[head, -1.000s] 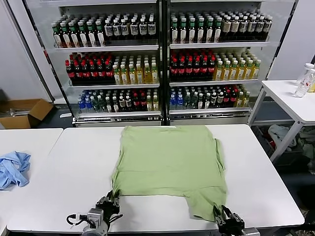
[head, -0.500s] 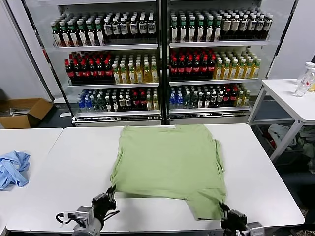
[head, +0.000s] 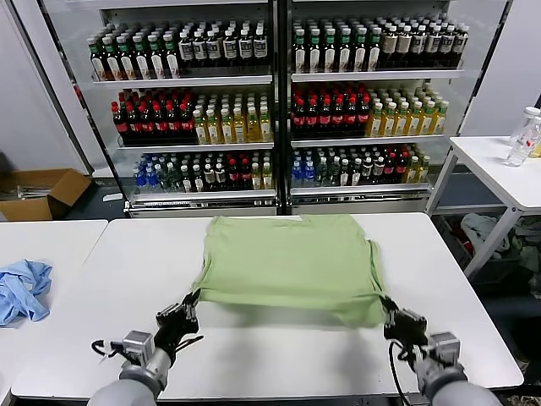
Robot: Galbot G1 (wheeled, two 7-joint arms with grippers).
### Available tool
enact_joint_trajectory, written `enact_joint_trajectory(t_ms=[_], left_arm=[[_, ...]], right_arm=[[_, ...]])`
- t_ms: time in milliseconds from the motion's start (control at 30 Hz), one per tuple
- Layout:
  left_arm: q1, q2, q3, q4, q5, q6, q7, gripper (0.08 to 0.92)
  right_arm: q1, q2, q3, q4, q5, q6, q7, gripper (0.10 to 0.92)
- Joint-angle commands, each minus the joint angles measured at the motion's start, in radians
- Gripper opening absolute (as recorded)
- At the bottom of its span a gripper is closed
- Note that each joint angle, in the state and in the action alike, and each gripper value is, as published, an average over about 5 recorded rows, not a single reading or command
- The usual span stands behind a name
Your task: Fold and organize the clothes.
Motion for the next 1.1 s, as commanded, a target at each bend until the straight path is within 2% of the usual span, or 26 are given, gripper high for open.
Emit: enact_joint_trajectory(t_ms=[33,233,333,467,733,1033,1100], left_arm=[[-0.197,0.045,0.086,0.163,-0.012,-0.013,0.000,0.083],[-0.286,0.030,0.149,0.268,0.013,-0.005,-0.017,0.094],[-0.307,0.015,0.161,0.299,0.028,0.001,-0.031,0.154],[-0.295,-0.005,0.155,0.298,0.041,0.006,-0.046,0.266],[-0.182,-0.024,0.101,0.236,0.076,-0.002,-0.078,0.500],[-0.189,-0.028,0.092,0.338,0.062,0.013,-0.101,0.757],[-0.205,-0.027,0.098,0.354,0.051,0.020,-0.104,0.771]], right_arm=[[0.273,-0.027,-0.121,-0.171,0.015,0.009,-0.003,0.106],[0.385,-0.022,-0.194,-0.262,-0.033,0.000,-0.022,0.106],[0.414,-0.008,-0.218,-0.293,-0.074,-0.031,-0.039,0.142],[0.401,0.010,-0.228,-0.293,-0.097,-0.048,-0.065,0.249],[0.231,-0.001,-0.137,-0.195,-0.086,-0.048,-0.066,0.483],[0.158,-0.007,-0.064,-0.225,-0.002,-0.115,-0.035,0.743],[0.168,0.002,-0.077,-0.247,0.012,-0.128,-0.031,0.788]])
